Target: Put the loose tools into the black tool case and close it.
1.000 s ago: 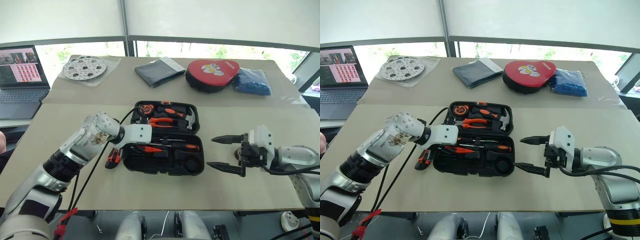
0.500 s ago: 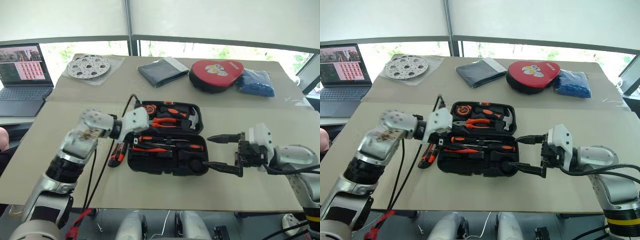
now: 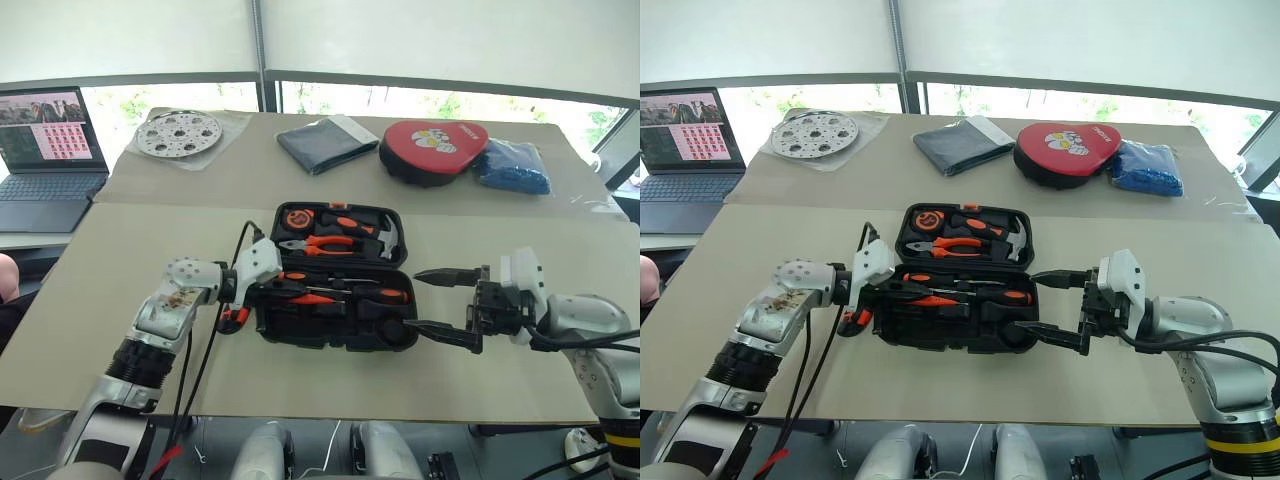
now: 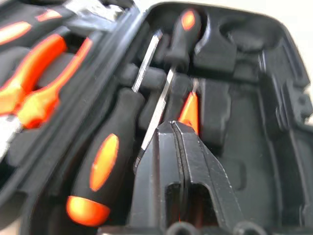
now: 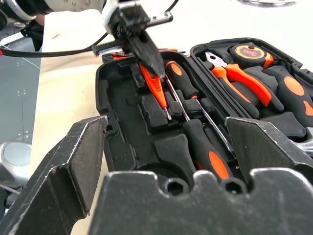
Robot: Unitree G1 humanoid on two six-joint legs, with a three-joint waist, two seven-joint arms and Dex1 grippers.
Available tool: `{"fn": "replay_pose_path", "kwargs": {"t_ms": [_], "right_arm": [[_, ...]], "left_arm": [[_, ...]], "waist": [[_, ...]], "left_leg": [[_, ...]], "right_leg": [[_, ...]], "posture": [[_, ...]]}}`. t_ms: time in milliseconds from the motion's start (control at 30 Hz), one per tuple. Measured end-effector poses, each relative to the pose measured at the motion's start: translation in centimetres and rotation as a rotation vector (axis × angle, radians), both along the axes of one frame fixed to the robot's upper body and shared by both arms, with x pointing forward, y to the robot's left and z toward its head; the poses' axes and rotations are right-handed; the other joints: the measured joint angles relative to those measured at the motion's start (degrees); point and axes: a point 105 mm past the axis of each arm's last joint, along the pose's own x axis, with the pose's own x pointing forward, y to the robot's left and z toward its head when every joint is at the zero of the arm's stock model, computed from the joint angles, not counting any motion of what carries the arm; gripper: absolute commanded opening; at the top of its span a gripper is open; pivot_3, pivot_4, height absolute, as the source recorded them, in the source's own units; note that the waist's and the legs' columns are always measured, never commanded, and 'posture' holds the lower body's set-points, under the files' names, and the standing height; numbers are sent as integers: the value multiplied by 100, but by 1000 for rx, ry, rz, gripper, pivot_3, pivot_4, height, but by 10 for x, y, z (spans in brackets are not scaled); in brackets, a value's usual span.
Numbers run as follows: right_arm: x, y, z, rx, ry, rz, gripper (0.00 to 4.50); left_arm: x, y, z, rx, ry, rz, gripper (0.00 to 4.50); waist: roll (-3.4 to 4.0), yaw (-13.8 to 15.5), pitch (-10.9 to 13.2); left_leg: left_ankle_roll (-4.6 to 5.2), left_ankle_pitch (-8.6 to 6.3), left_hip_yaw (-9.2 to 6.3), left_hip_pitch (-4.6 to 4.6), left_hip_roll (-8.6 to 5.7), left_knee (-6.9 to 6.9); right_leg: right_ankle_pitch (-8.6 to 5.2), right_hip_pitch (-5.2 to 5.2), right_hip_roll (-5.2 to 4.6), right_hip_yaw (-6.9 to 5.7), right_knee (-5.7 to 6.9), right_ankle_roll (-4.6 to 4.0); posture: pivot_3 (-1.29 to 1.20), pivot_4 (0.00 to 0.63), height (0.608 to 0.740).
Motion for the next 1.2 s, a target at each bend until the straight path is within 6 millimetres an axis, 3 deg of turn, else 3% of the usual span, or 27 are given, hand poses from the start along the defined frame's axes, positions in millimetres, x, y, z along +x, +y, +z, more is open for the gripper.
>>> {"fn": "replay_pose_path", "kwargs": {"t_ms": [533,633,767,833,900,1000,1100,1200], "right_arm": [[2,-2,3,20,-13,-28,4500],[-2,-14,6,39,-21,-92,4500],[-16,-46,-6,33,11,-231,4500],[-25,-66,-13,6,-5,-308,4500],[-31,-77,-16,-10,-17,-349,4500],[-47,-96,-26,-19,-10,-438,4500],[-56,-100,-28,-4,-30,-473,4500],[-57,-91,-21,21,-113,-458,4500]], "left_arm": [[2,5,-15,2,65,85,31],[-6,14,-10,-105,51,111,735],[-23,44,8,-253,-6,161,2082],[-36,72,22,-244,-78,171,2642],[-45,87,25,-233,-101,175,3375],[-68,120,14,-204,-64,231,4401],[-88,162,3,-178,-42,400,4459],[-119,199,-6,-137,-4,574,4459]], "waist": [[38,-28,-26],[45,-30,-30],[44,-8,-29],[47,-7,-28],[49,-7,-27],[50,-19,-27],[49,-50,-27],[47,-90,-25]], "left_leg": [[17,-12,2,88,8,-15],[11,-8,1,82,13,-21],[5,-6,-4,52,15,-21],[6,-7,-2,57,14,-22],[12,-11,-1,60,14,-22],[14,-14,0,63,17,-25],[10,-16,3,65,25,-25],[5,-19,7,71,38,-28]], "right_leg": [[-1,83,-3,9,-4,-2],[-1,73,-3,6,-4,-3],[-3,46,-6,-2,-5,-7],[-3,52,-9,-2,-9,-8],[-4,58,-10,-2,-16,-7],[-8,58,-9,-2,-20,-12],[-10,58,-7,-2,-19,-16],[-28,55,-9,-3,-19,-45]], "posture": [[0,150,740],[0,150,740],[0,150,740],[0,150,740],[0,150,740],[0,150,740],[0,150,740],[0,150,740]]}}
